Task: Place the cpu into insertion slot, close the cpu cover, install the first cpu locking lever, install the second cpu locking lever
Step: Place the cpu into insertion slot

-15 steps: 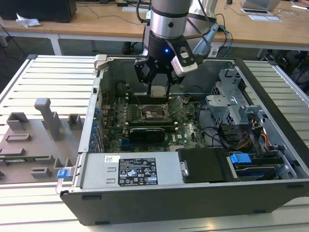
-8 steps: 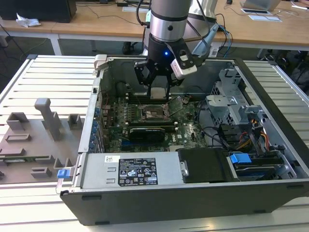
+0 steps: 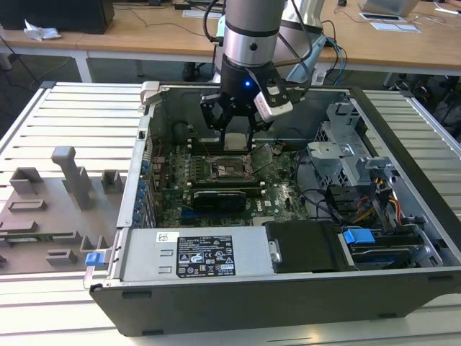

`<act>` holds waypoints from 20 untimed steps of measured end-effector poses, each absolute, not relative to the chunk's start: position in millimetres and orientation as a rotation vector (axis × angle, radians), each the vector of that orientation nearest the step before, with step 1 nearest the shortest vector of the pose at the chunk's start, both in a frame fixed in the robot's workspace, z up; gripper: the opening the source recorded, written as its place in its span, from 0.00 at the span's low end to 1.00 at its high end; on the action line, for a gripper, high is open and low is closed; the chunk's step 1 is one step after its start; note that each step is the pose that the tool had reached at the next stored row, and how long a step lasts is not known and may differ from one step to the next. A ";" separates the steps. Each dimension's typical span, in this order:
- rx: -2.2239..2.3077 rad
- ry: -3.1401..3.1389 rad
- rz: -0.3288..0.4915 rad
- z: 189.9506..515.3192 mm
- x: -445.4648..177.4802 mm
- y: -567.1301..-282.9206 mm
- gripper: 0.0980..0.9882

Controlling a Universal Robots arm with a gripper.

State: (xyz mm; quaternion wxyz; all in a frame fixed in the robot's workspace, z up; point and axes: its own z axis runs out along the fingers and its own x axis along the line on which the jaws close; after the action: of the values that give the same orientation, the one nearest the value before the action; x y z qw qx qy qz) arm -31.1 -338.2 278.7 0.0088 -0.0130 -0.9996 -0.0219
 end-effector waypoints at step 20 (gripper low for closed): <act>-0.041 -3.123 -0.068 264.9 -31.1 -338.2 0.50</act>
State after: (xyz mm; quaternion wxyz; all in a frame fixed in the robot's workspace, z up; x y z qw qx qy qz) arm -31.1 -338.2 264.9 0.0088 -0.0130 -0.9996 -0.0218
